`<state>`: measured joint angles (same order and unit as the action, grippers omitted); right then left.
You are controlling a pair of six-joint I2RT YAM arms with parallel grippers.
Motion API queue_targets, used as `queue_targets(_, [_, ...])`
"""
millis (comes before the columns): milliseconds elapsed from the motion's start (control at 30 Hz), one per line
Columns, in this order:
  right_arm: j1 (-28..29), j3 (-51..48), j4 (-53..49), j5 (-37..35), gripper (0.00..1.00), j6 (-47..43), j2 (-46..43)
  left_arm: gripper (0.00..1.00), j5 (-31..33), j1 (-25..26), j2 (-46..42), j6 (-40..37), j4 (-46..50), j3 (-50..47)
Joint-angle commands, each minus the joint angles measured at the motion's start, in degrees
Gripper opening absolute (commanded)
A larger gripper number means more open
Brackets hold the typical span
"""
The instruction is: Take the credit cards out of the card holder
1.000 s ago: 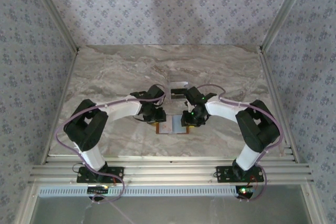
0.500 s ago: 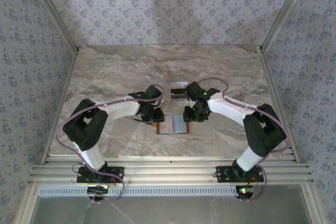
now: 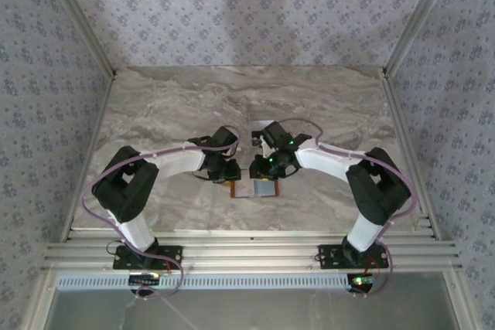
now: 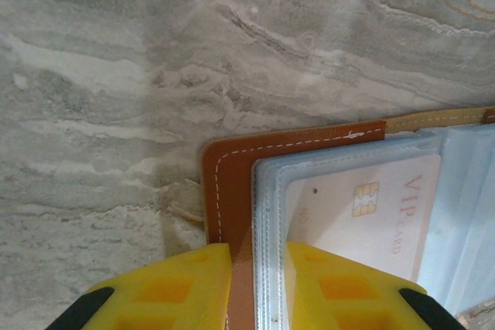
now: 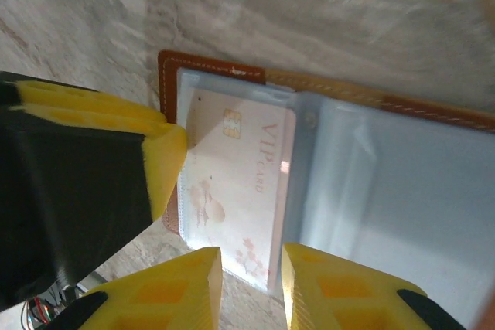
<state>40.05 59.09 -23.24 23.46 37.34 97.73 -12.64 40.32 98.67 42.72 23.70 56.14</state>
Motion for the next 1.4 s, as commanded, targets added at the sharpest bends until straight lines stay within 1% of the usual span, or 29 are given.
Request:
queue_targets(0, [1.14,1.6,1.46,1.6,0.28,1.86,2.34,0.26,0.25,-0.13,-0.66,-0.34,1.78,-1.9])
queue_targets(267, [2.2,2.68,0.39,-0.67,0.28,1.08,4.99,0.26,0.25,-0.08,-1.03,-0.3,1.86,-2.35])
queue_targets(667, [2.67,3.29,-1.36,-3.26,0.27,0.09,5.98,0.25,0.35,-0.13,-1.11,-0.45,2.22,-2.24])
queue_targets(900, [2.91,3.39,1.96,-0.85,0.27,1.13,6.1,0.25,0.25,-0.15,-1.19,-0.45,2.3,-2.15])
queue_targets(1100, [2.96,3.23,3.21,0.03,0.27,1.26,7.38,0.25,0.15,-0.15,-1.07,-0.48,2.38,-1.97])
queue_targets(1367, [3.03,2.31,6.19,1.55,0.26,1.94,7.03,0.25,0.08,-0.13,-0.85,-0.36,2.29,-1.84])
